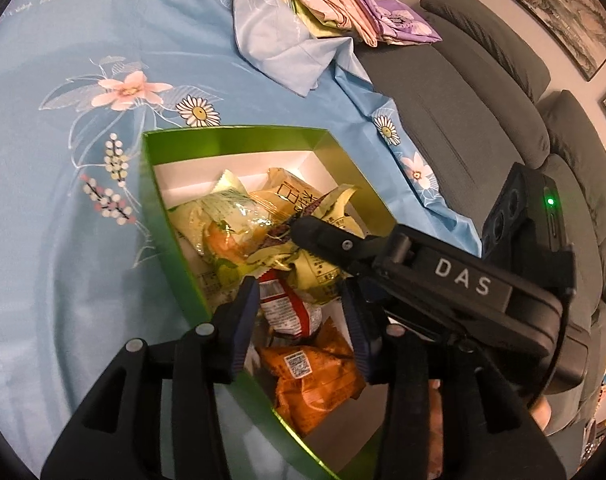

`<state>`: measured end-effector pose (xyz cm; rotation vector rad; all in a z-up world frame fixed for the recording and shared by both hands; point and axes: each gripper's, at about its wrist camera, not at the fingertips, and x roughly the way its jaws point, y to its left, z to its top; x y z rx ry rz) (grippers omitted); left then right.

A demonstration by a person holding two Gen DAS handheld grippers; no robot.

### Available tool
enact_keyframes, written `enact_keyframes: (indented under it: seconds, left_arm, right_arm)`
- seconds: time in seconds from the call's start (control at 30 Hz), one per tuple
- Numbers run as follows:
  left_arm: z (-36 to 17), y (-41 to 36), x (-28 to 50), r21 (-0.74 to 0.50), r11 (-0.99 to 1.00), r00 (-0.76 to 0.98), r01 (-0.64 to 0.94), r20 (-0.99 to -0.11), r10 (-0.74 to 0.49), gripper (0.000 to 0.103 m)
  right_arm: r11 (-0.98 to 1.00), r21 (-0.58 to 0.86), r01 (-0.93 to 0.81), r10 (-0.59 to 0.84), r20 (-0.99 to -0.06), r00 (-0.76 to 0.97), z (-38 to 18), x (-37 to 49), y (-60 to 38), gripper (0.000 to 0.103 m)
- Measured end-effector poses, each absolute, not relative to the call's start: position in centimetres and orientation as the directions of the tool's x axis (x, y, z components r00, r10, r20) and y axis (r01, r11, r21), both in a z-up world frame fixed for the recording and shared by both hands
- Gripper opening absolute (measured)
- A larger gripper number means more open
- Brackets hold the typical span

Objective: Organize snacks

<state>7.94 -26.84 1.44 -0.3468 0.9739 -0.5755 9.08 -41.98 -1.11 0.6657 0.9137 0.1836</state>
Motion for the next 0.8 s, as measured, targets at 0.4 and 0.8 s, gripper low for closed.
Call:
enact_keyframes:
  seconds: [0.4,0.8]
  left_arm:
    - [3.7,-24.8,6.1,-0.464,0.839,0.534,0.286,-0.65,-0.541,0.078]
    - [5.7,-23.4,4.0,-0.335,0.901,0.631,0.276,-0.643,-0.433,0.098]
  right_arm:
    - [0.833,0.526,0.17,0.299,-0.688,0.661,0.3,8.1,-42.6,0.062]
    - [0.902,0.4,0.165,0.163,-0.668,0.726,3.5,6.0,-41.3,0.085]
